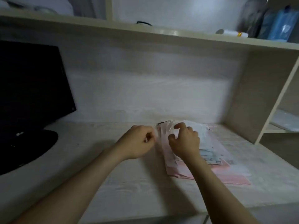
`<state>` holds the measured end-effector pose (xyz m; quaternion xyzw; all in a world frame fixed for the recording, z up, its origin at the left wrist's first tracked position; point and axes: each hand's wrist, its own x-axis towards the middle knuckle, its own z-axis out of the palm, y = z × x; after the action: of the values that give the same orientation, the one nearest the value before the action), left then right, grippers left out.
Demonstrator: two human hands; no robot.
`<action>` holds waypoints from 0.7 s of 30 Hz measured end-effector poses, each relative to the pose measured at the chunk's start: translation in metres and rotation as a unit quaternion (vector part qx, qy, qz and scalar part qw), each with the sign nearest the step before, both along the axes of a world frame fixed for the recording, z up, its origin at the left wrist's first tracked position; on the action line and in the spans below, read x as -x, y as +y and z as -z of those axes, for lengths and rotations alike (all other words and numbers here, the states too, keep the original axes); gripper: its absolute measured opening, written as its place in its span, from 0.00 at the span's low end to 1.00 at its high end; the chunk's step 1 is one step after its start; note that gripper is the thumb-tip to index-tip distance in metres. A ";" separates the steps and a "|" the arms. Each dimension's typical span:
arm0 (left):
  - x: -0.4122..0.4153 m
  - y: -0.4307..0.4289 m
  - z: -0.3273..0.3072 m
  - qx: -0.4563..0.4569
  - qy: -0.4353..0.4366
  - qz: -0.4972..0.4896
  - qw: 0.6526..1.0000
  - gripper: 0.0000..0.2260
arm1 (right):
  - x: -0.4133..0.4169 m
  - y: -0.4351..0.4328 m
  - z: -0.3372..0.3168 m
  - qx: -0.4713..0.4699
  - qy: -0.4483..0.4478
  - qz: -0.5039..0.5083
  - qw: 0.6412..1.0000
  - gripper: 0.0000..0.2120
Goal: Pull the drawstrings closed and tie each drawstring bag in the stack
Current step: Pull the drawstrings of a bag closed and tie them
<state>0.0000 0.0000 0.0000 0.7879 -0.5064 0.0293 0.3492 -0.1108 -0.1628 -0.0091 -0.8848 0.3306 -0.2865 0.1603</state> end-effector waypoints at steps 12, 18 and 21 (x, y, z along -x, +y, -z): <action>-0.045 -0.054 0.056 0.053 0.043 -0.005 0.998 0.07 | -0.034 -0.007 0.032 0.015 0.089 0.123 0.988 0.15; -0.054 -0.058 0.068 0.087 0.057 -0.027 0.994 0.06 | -0.043 -0.011 0.034 0.004 0.070 0.115 0.991 0.10; -0.061 -0.056 0.072 0.084 0.073 -0.059 0.992 0.08 | -0.053 -0.012 0.036 -0.017 -0.001 0.041 0.999 0.15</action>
<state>0.0611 -0.0555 -0.0725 0.7845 -0.4278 0.0347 0.4476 -0.0582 -0.1753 -0.0455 -0.8675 0.3710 -0.2878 0.1641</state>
